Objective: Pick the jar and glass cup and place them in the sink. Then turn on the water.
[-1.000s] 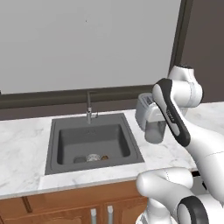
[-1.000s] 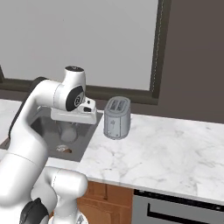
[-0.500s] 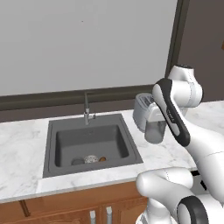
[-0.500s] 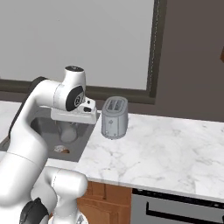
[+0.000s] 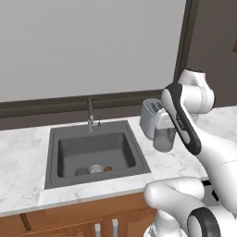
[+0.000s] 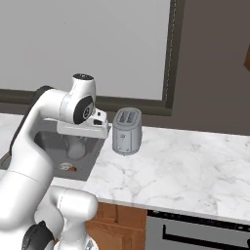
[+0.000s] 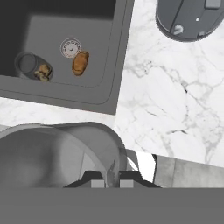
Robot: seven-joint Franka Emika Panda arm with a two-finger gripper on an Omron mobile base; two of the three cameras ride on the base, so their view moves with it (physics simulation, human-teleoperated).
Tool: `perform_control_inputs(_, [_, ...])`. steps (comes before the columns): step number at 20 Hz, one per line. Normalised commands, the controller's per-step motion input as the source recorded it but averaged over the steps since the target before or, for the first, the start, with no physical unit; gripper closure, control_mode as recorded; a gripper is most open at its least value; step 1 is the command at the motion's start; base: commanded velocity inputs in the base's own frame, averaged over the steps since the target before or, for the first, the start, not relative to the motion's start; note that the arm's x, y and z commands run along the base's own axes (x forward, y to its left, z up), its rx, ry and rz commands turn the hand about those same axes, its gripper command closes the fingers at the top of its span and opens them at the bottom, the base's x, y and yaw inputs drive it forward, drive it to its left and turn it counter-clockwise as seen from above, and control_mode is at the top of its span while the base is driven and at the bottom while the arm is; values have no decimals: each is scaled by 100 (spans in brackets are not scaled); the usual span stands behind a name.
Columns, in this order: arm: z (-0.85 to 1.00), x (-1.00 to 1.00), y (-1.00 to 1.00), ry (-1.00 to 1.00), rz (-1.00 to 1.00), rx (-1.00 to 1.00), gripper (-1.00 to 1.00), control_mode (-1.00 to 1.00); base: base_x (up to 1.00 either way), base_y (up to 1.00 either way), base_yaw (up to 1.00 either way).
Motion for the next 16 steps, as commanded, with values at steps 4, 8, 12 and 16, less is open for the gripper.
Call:
perform_control_inputs(4, [0, 0, 0, 0, 0, 0, 100, 100, 8, 0, -1])
perform_control_inputs(8, [0, 0, 0, 0, 0, 0, 100, 100, 0, 0, -5])
perform_control_inputs(12, [0, 0, 0, 0, 0, 0, 100, 100, 0, 0, -14])
perform_control_inputs(16, [0, 0, 0, 0, 0, 0, 100, 100, 0, 0, -1])
